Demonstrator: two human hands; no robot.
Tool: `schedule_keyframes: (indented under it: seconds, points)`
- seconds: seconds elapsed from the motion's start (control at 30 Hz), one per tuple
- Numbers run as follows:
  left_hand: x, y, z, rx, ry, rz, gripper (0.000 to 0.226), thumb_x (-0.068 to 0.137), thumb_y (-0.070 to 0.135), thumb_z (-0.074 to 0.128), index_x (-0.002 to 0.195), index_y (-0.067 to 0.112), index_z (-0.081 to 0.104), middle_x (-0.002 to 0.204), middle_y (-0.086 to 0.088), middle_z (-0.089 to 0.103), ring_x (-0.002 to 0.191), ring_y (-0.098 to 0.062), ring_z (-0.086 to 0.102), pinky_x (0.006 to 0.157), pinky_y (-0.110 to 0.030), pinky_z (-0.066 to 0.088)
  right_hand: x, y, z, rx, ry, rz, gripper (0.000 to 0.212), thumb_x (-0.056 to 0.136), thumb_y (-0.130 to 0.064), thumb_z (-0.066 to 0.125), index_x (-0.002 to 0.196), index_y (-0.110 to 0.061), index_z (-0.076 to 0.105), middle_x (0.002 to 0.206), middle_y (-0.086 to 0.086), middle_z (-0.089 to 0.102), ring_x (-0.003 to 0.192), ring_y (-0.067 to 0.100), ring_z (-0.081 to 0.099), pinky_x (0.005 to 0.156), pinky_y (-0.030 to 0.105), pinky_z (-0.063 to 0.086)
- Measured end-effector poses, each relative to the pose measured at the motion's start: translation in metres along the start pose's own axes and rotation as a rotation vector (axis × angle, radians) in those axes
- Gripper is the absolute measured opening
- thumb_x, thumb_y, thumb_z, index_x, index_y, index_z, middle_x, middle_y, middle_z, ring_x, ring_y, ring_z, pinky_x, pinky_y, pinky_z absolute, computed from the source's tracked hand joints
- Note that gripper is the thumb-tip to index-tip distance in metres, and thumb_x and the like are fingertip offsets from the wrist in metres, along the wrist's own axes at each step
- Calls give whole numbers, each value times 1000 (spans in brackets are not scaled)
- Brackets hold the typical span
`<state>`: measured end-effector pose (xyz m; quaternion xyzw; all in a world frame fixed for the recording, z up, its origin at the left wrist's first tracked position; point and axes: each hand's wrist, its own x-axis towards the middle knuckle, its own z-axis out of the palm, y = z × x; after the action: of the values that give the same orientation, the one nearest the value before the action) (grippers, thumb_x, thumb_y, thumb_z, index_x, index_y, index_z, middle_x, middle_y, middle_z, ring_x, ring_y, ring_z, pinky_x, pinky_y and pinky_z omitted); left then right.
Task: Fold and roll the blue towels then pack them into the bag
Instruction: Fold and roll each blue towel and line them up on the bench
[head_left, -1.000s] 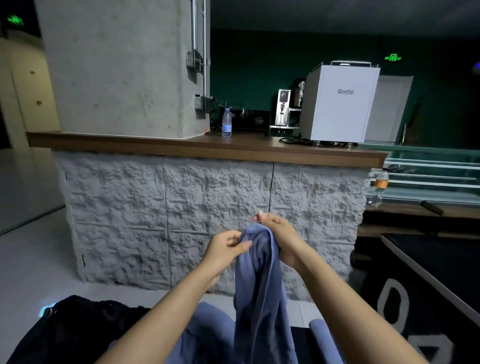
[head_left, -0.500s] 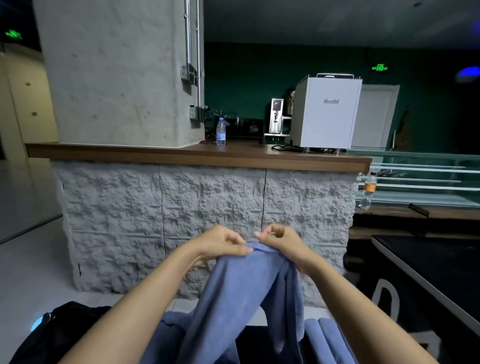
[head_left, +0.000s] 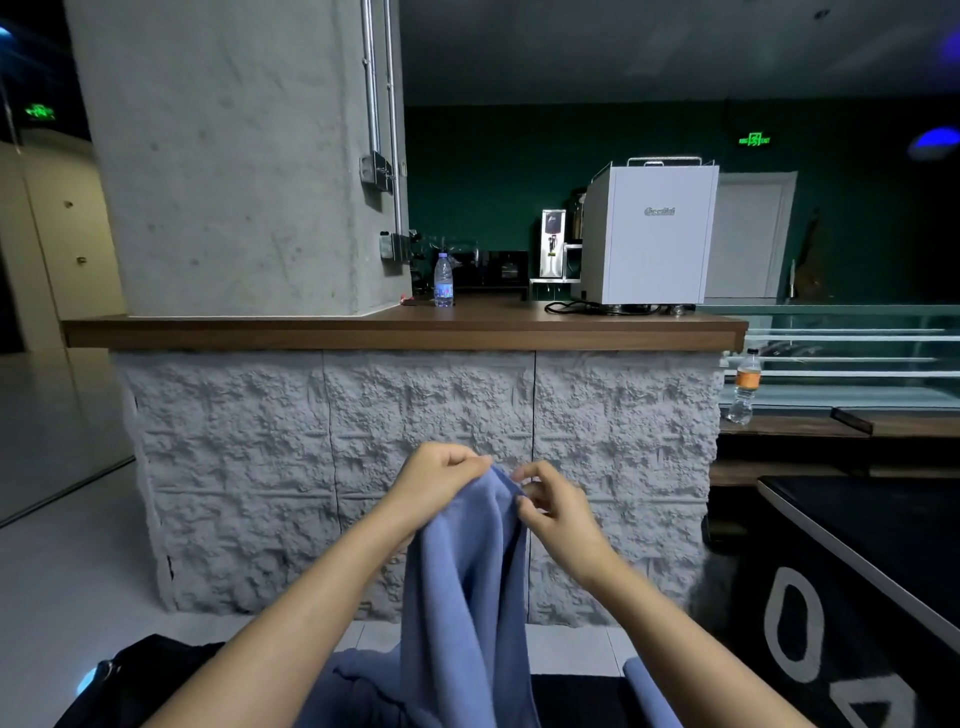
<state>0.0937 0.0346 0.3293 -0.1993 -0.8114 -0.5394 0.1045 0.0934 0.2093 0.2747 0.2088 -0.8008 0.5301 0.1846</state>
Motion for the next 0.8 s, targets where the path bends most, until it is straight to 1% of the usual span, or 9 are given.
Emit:
schedule_keyframes:
  seconds: [0.13, 0.23, 0.37, 0.47, 0.53, 0.6, 0.67, 0.73, 0.8]
  points:
    - [-7, 5, -5, -30, -38, -9, 33, 88, 24, 61, 63, 4, 60, 62, -8, 50, 61, -13, 43, 56, -22, 35, 1, 14, 2, -118, -14, 84, 20, 78, 1, 55, 76, -19, 56, 67, -3, 59, 60, 7, 51, 58, 22, 41]
    - [-11, 8, -20, -165, 21, -66, 35, 88, 19, 62, 53, 14, 62, 56, -2, 55, 54, -11, 49, 52, -15, 37, -4, 31, -2, -93, -11, 202, 12, 72, -8, 55, 63, -16, 54, 59, -6, 52, 57, 8, 44, 57, 27, 34]
    - [-9, -7, -56, -263, 185, -143, 18, 85, 17, 65, 75, 2, 70, 72, -7, 65, 66, -13, 55, 59, -22, 40, -12, 50, -24, -167, -10, 246, 41, 82, -6, 64, 46, -19, 50, 43, -13, 39, 46, 0, 32, 50, 23, 25]
    - [-4, -27, -81, -258, 371, -168, 9, 84, 13, 65, 79, 7, 62, 76, -9, 52, 73, -16, 44, 61, -29, 32, -11, 47, -43, -118, -23, 234, 33, 81, -21, 74, 56, -13, 53, 53, -4, 40, 52, 7, 33, 53, 27, 24]
    - [-3, -37, -85, -236, 392, -192, 9, 86, 15, 64, 80, 8, 62, 77, -8, 53, 75, -16, 44, 63, -29, 34, -9, 35, -49, -37, -37, 206, 25, 79, -17, 76, 67, -9, 56, 50, -5, 40, 49, 6, 32, 50, 25, 23]
    - [-3, -39, -76, -192, 343, -195, 12, 88, 15, 62, 81, 6, 66, 76, -6, 57, 74, -14, 48, 63, -27, 37, -8, 14, -49, 89, -80, 152, 12, 83, -10, 71, 84, -7, 60, 46, -7, 37, 44, 4, 28, 45, 21, 20]
    - [-3, -35, -60, -160, 257, -181, 21, 90, 16, 60, 71, 8, 62, 68, -4, 54, 67, -11, 45, 57, -23, 35, -5, -10, -39, 200, -131, 119, 5, 87, -9, 65, 88, -6, 62, 46, -8, 40, 43, 2, 29, 43, 16, 22]
    - [-3, -30, -44, -123, 140, -187, 24, 91, 20, 60, 69, 10, 56, 66, -6, 49, 66, -12, 43, 57, -23, 32, 0, -26, -28, 252, -176, 130, 6, 89, -9, 63, 83, -8, 65, 55, -6, 55, 49, 2, 45, 48, 12, 36]
    - [-2, -28, -31, -124, 46, -187, 19, 91, 22, 59, 79, 7, 58, 74, -9, 46, 72, -16, 39, 62, -27, 31, 3, -39, -20, 311, -273, 194, 11, 90, 0, 58, 94, -7, 66, 72, 0, 64, 64, 6, 60, 61, 18, 52]
